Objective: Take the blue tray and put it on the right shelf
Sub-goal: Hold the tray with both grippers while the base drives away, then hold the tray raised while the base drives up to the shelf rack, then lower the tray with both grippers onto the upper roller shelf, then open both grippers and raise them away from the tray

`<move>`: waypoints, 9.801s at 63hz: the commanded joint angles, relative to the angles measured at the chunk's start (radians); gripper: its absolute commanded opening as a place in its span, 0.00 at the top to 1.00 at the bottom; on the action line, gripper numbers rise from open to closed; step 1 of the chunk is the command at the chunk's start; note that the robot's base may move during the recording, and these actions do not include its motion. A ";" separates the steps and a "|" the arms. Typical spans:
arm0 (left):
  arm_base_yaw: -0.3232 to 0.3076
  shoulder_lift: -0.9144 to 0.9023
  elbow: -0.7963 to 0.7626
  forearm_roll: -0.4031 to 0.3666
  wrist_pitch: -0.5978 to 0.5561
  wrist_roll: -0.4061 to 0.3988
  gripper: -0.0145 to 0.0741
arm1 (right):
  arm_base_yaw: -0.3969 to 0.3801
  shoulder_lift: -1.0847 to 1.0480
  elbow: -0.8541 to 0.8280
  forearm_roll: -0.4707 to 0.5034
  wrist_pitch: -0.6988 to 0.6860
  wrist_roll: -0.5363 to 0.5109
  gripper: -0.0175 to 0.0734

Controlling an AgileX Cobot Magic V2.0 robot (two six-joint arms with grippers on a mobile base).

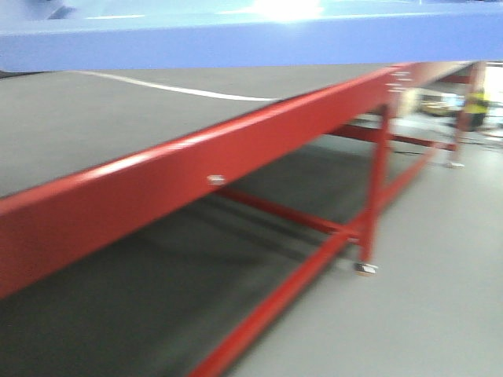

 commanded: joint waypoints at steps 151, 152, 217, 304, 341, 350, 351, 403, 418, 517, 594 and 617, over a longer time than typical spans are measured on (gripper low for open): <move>-0.013 -0.031 -0.036 -0.110 0.007 0.041 0.89 | 0.002 -0.031 -0.030 -0.009 -0.069 -0.034 0.75; -0.013 -0.031 -0.036 -0.110 0.007 0.041 0.89 | 0.002 -0.031 -0.030 -0.009 -0.069 -0.034 0.75; -0.013 -0.031 -0.036 -0.117 0.007 0.041 0.89 | 0.002 -0.030 -0.030 -0.009 -0.069 -0.034 0.75; -0.013 -0.031 -0.036 -0.117 0.007 0.041 0.89 | 0.002 -0.030 -0.030 -0.009 -0.069 -0.034 0.75; -0.013 -0.031 -0.036 -0.119 0.007 0.041 0.89 | 0.002 -0.030 -0.030 -0.009 -0.069 -0.034 0.75; -0.013 -0.031 -0.036 -0.119 0.007 0.041 0.89 | 0.002 -0.030 -0.030 -0.009 -0.069 -0.034 0.75; -0.013 -0.031 -0.036 -0.119 0.007 0.041 0.89 | 0.002 -0.030 -0.030 -0.009 -0.069 -0.034 0.75; -0.013 -0.031 -0.036 -0.119 0.007 0.041 0.89 | 0.002 -0.030 -0.030 -0.009 -0.069 -0.034 0.75; -0.013 -0.031 -0.036 -0.119 -0.010 0.041 0.89 | 0.002 -0.030 -0.030 -0.009 -0.069 -0.034 0.75; 0.181 0.463 -0.495 -0.069 -0.071 0.184 0.21 | -0.051 0.430 -0.430 0.032 -0.060 -0.035 0.12; 0.168 -0.639 0.521 -0.059 -0.534 0.233 0.89 | 0.078 -0.665 0.522 -0.152 -0.522 -0.072 0.75; 0.168 -1.069 0.921 -0.066 -0.795 0.235 0.89 | 0.078 -1.061 0.960 -0.257 -0.802 -0.072 0.75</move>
